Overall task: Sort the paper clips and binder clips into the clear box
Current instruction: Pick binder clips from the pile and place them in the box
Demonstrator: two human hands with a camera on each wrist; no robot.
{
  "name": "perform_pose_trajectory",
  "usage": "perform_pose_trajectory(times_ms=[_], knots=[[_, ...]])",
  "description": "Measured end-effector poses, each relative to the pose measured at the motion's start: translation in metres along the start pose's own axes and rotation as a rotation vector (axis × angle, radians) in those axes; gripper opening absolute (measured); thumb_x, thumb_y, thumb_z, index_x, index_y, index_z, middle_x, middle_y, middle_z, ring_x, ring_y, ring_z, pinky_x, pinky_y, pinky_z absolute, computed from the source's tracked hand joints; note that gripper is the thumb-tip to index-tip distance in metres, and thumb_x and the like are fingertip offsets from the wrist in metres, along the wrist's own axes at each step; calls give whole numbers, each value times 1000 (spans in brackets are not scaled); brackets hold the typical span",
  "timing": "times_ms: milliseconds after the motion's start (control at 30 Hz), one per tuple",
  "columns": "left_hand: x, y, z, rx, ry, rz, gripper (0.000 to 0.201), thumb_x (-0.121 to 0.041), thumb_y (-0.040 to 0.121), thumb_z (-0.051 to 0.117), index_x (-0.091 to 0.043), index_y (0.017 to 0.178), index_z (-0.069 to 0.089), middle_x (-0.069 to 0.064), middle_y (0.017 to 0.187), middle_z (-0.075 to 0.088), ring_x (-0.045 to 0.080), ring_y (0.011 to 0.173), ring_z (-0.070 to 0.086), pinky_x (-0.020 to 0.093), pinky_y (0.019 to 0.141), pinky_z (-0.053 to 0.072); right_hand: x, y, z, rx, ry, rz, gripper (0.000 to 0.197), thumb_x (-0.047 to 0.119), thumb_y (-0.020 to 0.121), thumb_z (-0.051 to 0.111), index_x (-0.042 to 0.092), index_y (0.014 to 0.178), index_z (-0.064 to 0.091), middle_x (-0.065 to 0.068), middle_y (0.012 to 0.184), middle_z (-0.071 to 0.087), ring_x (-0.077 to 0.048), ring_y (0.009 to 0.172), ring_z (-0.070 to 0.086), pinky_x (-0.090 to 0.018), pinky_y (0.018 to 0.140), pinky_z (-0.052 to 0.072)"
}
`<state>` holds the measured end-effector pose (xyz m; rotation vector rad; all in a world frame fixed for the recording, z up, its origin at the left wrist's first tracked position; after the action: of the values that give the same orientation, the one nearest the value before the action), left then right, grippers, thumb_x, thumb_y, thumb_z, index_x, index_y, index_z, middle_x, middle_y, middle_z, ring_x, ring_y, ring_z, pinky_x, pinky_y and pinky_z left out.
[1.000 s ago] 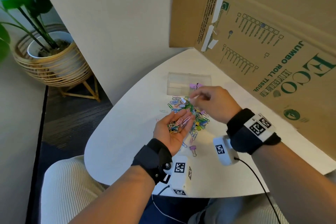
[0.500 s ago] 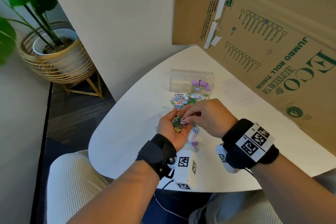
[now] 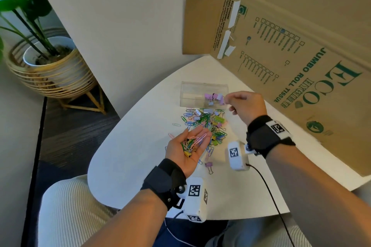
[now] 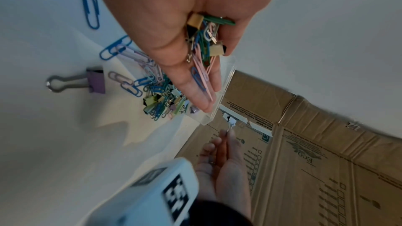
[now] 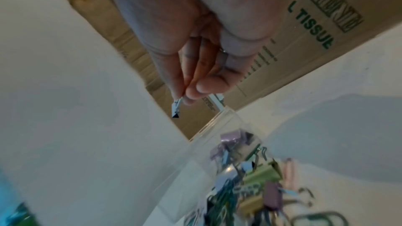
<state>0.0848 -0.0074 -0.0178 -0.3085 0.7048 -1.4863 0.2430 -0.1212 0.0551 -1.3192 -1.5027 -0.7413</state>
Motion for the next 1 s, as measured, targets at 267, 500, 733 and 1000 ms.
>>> perform_pose_trajectory(times_ms=[267, 500, 733, 1000], knots=[[-7, 1, 1, 2, -9, 2, 42, -24, 101, 41, 10, 113, 61, 25, 116, 64, 37, 99, 67, 43, 84, 55, -6, 40, 12, 81, -184, -40, 15, 18, 90, 64, 22, 103, 71, 9, 86, 68, -18, 96, 65, -37, 88, 53], [-13, 8, 3, -17, -30, 65, 45, -30, 102, 37, 6, 113, 62, 23, 106, 68, 34, 88, 70, 38, 82, 57, 24, -51, 36, 572, -300, -290, 17, 14, 87, 70, 30, 87, 73, 18, 75, 71, 6, 68, 62, -9, 68, 45], [-6, 8, 12, -9, 17, 35, 50, -33, 101, 34, 1, 102, 70, 22, 122, 63, 36, 118, 56, 47, 102, 42, 19, -86, 57, 665, -750, -418, 18, 36, 83, 71, 28, 98, 75, 10, 93, 70, -9, 84, 61, -29, 77, 49], [1, 3, 12, 0, -12, 29, 45, -35, 101, 35, -4, 122, 61, 18, 127, 61, 34, 117, 56, 46, 104, 40, 20, -103, 67, 585, -974, -514, 34, 32, 89, 54, 36, 123, 58, 7, 100, 70, -19, 93, 62, -34, 76, 53]])
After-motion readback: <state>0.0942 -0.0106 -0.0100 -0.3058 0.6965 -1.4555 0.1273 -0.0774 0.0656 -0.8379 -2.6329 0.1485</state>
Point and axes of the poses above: each hand's wrist, its own y-axis towards the middle knuckle, its own z-axis out of the palm, x = y × z, the point moved 4 cm from there along y, towards the middle knuckle
